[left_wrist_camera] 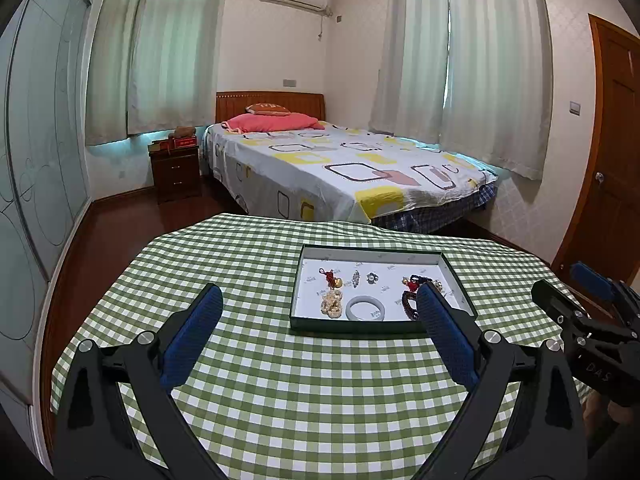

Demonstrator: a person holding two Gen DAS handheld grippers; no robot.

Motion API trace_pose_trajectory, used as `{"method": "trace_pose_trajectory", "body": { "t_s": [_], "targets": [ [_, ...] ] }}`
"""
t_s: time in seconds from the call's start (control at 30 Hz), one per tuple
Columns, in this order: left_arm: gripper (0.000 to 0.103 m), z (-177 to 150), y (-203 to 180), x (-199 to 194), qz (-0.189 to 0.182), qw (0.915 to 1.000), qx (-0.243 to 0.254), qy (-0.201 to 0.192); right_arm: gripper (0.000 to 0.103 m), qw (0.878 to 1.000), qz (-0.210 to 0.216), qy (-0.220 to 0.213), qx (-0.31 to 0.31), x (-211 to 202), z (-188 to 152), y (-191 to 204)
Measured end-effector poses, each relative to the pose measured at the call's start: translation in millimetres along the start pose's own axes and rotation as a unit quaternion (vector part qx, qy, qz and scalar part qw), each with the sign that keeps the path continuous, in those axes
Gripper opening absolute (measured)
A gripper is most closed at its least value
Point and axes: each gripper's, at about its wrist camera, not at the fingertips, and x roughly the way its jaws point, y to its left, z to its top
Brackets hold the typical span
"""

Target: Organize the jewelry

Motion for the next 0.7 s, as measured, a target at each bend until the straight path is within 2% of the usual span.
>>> {"method": "trace_pose_trajectory", "body": {
  "t_s": [0.7],
  "targets": [
    [0.095,-3.5,0.5,2.2,0.000,1.0000,-0.004,0.004,0.080,1.000,-0.001,0.002,0.000,0.1,-0.9,2.5]
  ]
}}
